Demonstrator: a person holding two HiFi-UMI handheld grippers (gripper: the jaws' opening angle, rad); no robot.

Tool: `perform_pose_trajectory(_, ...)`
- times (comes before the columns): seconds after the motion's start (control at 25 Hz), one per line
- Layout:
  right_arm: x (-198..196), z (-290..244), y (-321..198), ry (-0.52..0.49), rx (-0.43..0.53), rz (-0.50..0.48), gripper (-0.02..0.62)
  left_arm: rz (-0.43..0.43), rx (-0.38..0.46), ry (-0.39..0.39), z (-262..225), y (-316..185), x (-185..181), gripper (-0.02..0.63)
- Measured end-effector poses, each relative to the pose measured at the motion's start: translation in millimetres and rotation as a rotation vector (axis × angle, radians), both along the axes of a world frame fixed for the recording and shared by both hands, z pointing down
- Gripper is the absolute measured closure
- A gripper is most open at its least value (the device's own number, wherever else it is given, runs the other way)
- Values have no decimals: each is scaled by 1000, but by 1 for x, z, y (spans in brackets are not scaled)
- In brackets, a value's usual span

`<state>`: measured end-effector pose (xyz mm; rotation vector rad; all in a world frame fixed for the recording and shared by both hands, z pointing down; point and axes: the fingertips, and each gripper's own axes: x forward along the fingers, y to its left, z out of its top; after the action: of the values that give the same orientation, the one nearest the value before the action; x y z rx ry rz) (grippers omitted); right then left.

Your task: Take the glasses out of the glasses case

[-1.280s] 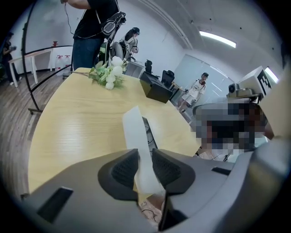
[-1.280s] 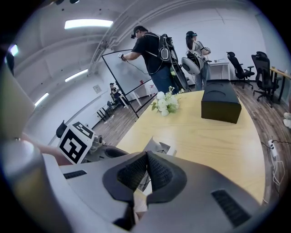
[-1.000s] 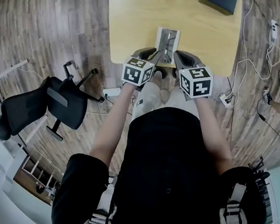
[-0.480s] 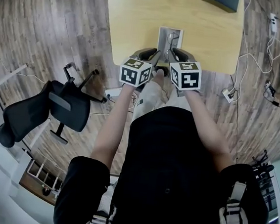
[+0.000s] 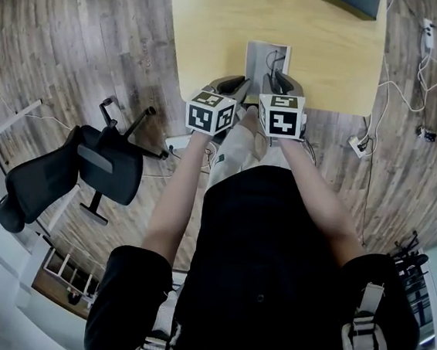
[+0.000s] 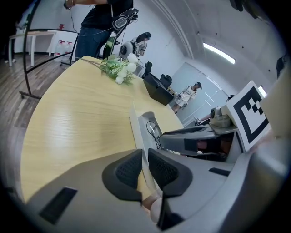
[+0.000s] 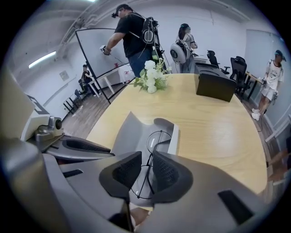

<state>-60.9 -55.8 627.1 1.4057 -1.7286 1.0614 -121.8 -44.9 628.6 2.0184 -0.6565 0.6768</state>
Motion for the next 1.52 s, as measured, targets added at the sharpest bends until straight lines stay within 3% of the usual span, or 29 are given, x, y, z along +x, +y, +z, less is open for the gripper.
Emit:
perform_pose_trajectory(0.36, -4, 12, -1, 46, -36, 28, 532, 16, -1, 2, 1, -1, -3, 549)
perform_pose_trajectory(0.72, 1, 11, -1, 19, -46, 64, 561, 3, -1, -6, 0, -1, 0, 549)
perform_pose_trajectory(1.24, 0, -4, -6, -214, -26, 134, 570, -58, -24, -63, 1, 0, -2, 549)
perform_pose_trajectory(1.52, 9, -23, -9, -258, 8, 106, 571, -88, -26, -93, -9, 2, 0, 548)
